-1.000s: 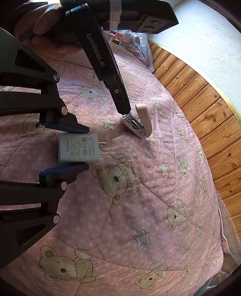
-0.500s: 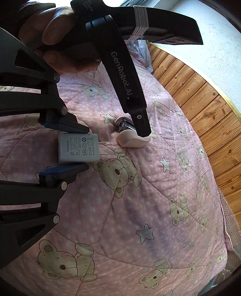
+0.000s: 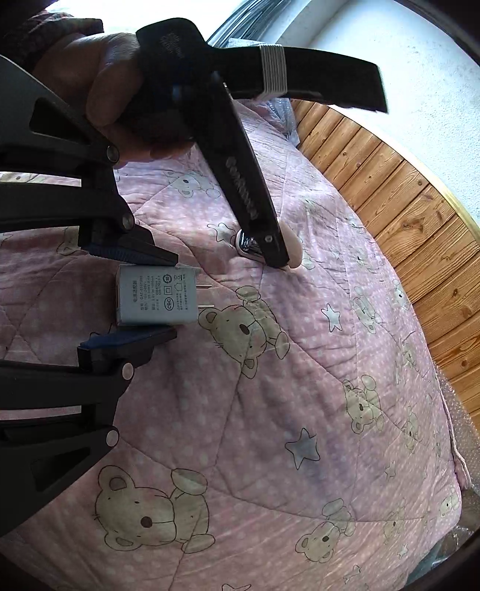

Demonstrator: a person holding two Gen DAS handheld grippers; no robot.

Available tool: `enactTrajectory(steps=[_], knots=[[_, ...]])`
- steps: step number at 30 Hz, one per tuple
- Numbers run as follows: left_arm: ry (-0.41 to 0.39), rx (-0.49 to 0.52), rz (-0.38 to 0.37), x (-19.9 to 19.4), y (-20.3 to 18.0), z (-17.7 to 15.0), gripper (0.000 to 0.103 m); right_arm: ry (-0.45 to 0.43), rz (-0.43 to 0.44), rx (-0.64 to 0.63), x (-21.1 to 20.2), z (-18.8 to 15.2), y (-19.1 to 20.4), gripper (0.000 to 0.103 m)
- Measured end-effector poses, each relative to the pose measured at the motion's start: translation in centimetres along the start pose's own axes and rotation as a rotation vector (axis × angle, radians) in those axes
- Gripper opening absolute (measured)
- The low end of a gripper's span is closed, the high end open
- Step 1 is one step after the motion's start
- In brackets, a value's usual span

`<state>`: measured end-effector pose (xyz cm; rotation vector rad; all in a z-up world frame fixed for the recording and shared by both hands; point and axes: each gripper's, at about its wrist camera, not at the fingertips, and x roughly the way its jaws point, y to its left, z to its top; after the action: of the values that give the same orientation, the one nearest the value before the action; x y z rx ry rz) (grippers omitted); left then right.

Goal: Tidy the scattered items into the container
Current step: 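Grasp the pink stapler with the left tool while the right tool grasps the white charger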

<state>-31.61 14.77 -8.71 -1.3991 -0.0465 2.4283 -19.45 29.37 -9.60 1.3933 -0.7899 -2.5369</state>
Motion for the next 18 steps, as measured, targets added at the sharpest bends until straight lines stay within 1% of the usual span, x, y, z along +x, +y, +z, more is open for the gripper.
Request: enactTrajectory(steps=[1,3,4,5,8,9,11,14,16,17,18], knots=[[-0.014,-0.032,0.008,-0.5,1.1,-0.1,0.036,0.0,0.002,0.0,0.0,0.0,0.0,0.033],[-0.052,-0.075,-0.002,-1.6,2.6,-0.5,0.04,0.0,0.004,0.0,0.0,-0.1,0.0,0.033],[-0.059,-0.071,-0.022,-2.0,2.7,-0.6,0.043,0.0,0.005,-0.002,0.1,0.0,0.1,0.033],[-0.062,-0.049,-0.038,-2.3,2.5,-0.6,0.044,0.0,0.006,-0.004,0.2,0.0,0.1,0.033],[-0.077,0.043,-0.016,-2.4,0.7,-0.3,0.049,0.001,0.011,-0.005,0.6,0.2,0.4,0.033],[-0.075,0.059,-0.003,-2.0,0.3,-0.1,0.049,0.002,0.011,-0.006,0.7,0.2,0.5,0.033],[-0.065,0.048,0.019,-1.0,0.1,0.5,0.049,0.003,0.011,-0.007,0.7,0.2,0.6,0.033],[-0.047,0.007,0.016,0.5,0.4,1.2,0.052,0.005,0.011,-0.008,0.8,0.2,0.7,0.033],[-0.059,0.016,0.026,0.9,0.0,1.7,0.052,0.005,0.013,-0.008,0.8,0.2,0.6,0.033],[-0.071,0.018,0.013,0.7,-0.2,1.9,0.052,0.005,0.014,-0.007,0.8,0.2,0.6,0.033],[-0.082,0.024,-0.018,0.5,-0.5,1.9,0.052,0.005,0.014,-0.007,0.9,0.2,0.5,0.033]])
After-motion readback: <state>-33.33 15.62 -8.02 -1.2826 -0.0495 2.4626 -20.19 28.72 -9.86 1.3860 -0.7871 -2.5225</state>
